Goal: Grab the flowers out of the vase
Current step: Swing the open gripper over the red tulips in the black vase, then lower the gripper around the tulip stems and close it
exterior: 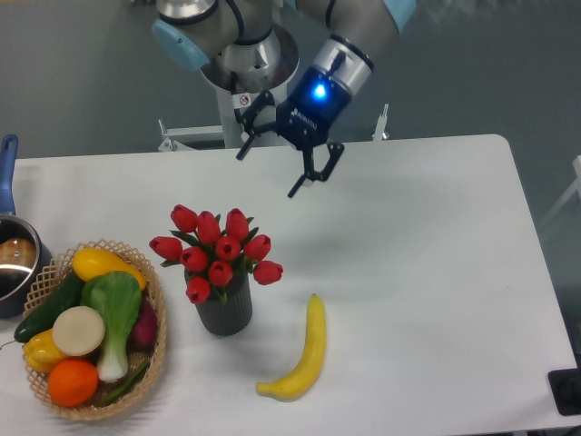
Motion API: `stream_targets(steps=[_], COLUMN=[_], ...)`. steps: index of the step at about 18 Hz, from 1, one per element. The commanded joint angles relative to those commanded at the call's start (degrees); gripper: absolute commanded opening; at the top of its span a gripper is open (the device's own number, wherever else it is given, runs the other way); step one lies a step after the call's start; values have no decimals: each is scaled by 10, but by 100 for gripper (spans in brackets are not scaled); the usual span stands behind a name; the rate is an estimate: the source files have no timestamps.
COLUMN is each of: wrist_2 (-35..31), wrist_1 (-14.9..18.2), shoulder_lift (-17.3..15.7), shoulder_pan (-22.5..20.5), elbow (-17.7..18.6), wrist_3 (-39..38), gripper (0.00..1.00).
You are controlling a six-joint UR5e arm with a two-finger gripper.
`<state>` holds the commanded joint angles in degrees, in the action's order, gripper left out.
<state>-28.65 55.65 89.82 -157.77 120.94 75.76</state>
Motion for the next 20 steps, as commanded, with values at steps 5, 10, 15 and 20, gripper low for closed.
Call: stream_targets(steps=[5,10,15,20], wrist_2=[-32,-47,-65,-67], wrist_1=[-13,-16,-91,-97], shoulder_lift=[33,51,84,98], shoulder_pan=[26,39,59,76], elbow=[-32,-46,-47,-57], wrist_3=[0,0,0,0], gripper=[100,100,100,100])
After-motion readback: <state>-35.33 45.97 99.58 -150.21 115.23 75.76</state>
